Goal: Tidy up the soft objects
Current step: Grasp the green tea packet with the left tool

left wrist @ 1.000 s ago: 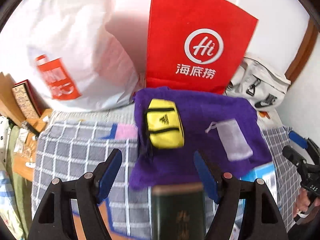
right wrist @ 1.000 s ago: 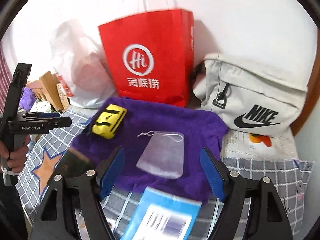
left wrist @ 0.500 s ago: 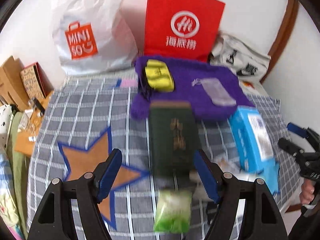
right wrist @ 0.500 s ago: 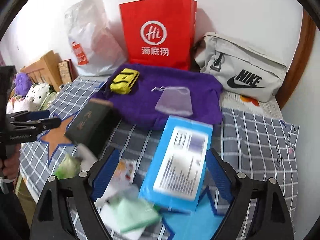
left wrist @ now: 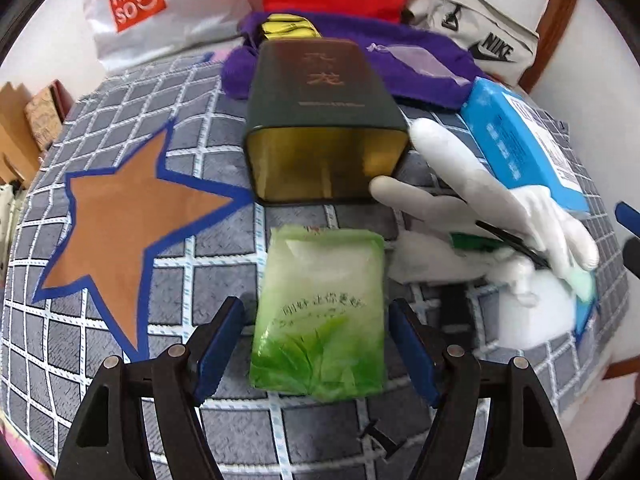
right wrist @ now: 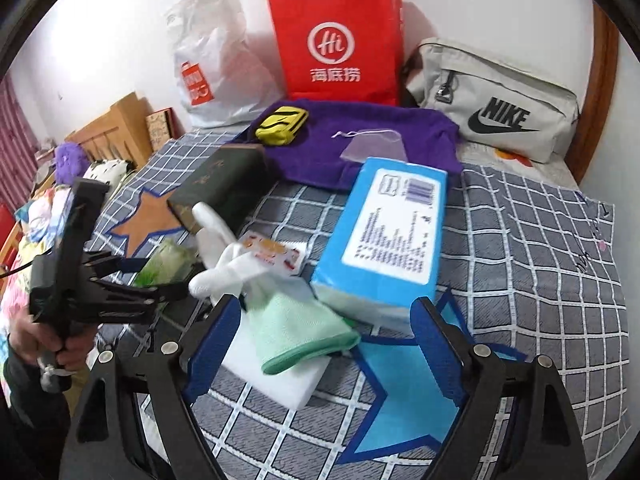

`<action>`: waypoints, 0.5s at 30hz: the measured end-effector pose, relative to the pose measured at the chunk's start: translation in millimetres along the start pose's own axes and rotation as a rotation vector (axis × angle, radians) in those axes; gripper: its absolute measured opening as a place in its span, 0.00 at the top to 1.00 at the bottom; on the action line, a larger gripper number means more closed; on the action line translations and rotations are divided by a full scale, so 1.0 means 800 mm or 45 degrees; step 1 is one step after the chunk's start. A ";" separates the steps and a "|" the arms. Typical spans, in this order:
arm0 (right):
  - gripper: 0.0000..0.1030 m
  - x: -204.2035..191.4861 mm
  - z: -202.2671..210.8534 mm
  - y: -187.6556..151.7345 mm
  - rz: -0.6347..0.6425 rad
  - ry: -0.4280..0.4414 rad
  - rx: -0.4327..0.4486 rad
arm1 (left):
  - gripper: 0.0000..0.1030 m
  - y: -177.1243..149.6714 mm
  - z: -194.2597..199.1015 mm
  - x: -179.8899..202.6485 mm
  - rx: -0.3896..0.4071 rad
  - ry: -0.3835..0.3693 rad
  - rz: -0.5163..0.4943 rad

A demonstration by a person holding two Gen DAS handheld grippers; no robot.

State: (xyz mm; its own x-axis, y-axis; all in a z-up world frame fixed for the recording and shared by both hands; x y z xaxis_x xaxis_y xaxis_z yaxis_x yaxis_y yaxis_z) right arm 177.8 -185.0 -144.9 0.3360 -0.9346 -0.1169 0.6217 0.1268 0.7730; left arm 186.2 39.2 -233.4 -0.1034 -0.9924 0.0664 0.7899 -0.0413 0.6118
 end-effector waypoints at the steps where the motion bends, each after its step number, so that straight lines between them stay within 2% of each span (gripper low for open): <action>1: 0.16 -0.006 0.000 0.000 0.015 0.019 0.009 | 0.39 0.000 0.002 -0.001 0.021 0.006 -0.003; 2: 0.16 -0.012 0.000 0.000 0.027 0.030 0.018 | 0.53 0.000 0.004 -0.003 0.035 0.008 0.000; 5: 0.16 -0.027 -0.007 0.007 0.051 0.073 0.031 | 0.53 0.000 0.010 -0.013 0.053 -0.002 0.024; 9: 0.16 -0.047 -0.030 0.017 0.069 0.128 0.030 | 0.53 -0.009 0.018 -0.039 0.064 0.047 0.049; 12: 0.17 -0.056 -0.055 0.023 0.062 0.148 0.004 | 0.53 -0.013 0.020 -0.053 0.064 0.034 0.091; 13: 0.23 -0.059 -0.066 0.023 0.060 0.156 -0.018 | 0.53 -0.014 0.021 -0.056 0.065 0.025 0.095; 14: 0.35 -0.060 -0.073 0.021 0.061 0.158 -0.040 | 0.53 -0.011 0.019 -0.056 0.065 0.020 0.100; 15: 0.43 -0.061 -0.084 0.017 0.060 0.154 -0.080 | 0.53 -0.010 0.018 -0.057 0.066 0.012 0.108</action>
State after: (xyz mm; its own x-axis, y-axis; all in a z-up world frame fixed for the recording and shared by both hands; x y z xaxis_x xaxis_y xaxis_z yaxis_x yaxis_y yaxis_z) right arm 217.6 -115.2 -170.3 0.4464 -0.8806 -0.1588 0.6452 0.1938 0.7390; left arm 175.7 86.3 -230.3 -0.0315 -0.9931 0.1128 0.7635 0.0489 0.6440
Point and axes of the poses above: each gripper's, at about its wrist camera, not at the fingertips, and z roughly against the way its jaws point, x to its right, y to its top, the point moved 5 cm from there along -z, roughly the way its jaws point, and after that the axes turned 11 degrees about x, right-handed, at the moved point
